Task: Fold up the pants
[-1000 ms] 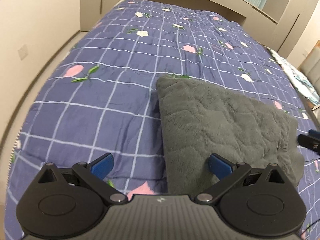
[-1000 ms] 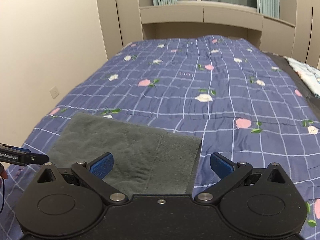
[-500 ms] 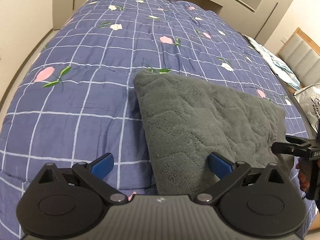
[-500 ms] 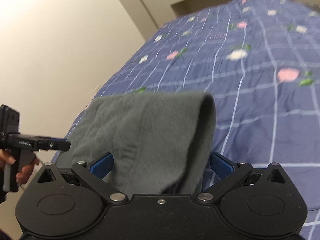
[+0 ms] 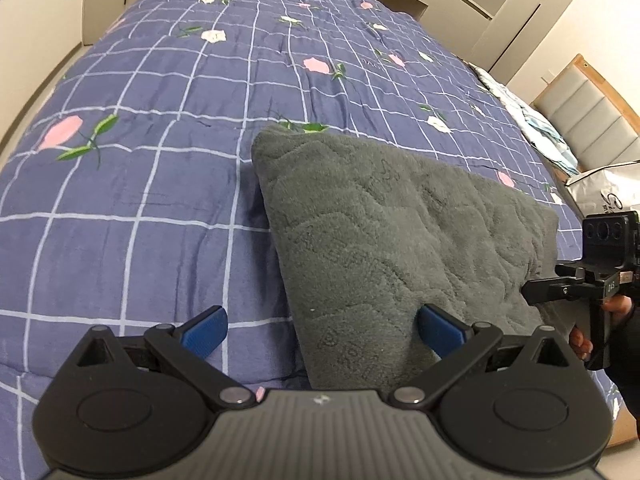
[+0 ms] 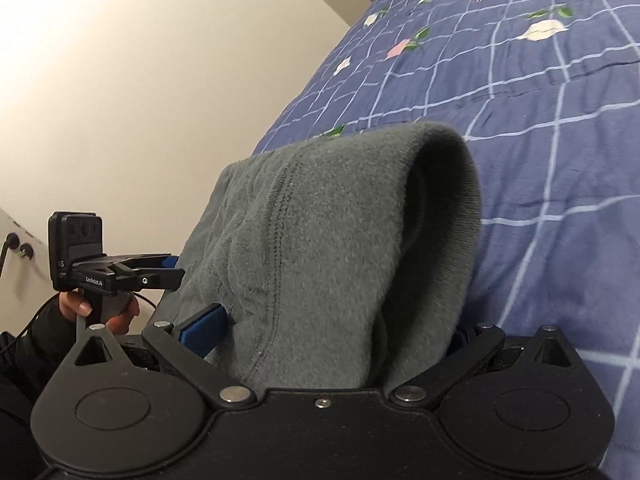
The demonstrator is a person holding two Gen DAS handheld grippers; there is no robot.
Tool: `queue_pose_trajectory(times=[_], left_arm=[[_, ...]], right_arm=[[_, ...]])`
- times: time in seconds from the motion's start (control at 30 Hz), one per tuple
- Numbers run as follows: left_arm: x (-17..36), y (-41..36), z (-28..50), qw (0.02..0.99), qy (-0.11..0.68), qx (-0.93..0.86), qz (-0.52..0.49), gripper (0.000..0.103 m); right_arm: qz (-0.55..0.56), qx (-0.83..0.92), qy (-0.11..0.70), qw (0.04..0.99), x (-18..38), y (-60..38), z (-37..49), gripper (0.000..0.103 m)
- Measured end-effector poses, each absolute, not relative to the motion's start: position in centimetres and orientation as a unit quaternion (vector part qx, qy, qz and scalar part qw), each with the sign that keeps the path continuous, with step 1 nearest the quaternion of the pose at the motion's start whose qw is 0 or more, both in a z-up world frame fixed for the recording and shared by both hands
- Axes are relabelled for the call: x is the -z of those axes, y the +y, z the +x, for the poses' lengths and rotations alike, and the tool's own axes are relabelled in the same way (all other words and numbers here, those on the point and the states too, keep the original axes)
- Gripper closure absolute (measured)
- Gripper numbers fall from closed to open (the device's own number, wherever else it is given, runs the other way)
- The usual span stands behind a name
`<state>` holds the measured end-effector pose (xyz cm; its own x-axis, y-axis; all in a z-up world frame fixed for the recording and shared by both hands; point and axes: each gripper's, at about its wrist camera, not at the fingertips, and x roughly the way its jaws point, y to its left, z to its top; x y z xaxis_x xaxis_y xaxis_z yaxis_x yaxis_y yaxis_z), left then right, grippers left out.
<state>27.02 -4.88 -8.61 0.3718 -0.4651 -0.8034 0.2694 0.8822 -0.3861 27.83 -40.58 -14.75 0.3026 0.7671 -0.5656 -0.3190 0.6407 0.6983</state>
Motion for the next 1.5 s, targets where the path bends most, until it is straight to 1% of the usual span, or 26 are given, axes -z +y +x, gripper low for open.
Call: queue_pose_trajectory(times=[0.8,1.03,1.3,1.5], left_arm=[[10.6,-6.6,28.2,0.798,0.533,0.248,-0.131,0.0],[10.5,-7.8,28.3,0.796,0.537,0.249,-0.13,0.0],[10.8,-8.1,28.0,0.801,0.533,0.235,-0.136,0.0],[10.6,-8.5,28.0,0.805,0.532,0.227,-0.133,0.0]], right_arm=[[0.273,-0.34,0.45,0.78,14.9,-41.4,26.4,0.0],[0.262,-0.322,0.443,0.794,14.7,-40.8,26.0,0.0],[0.233,-0.277,0.471,0.805,13.6,-39.2,26.0,0.0],[0.222,-0.266,0.475,0.809,13.5,-38.8,26.0,0.0]])
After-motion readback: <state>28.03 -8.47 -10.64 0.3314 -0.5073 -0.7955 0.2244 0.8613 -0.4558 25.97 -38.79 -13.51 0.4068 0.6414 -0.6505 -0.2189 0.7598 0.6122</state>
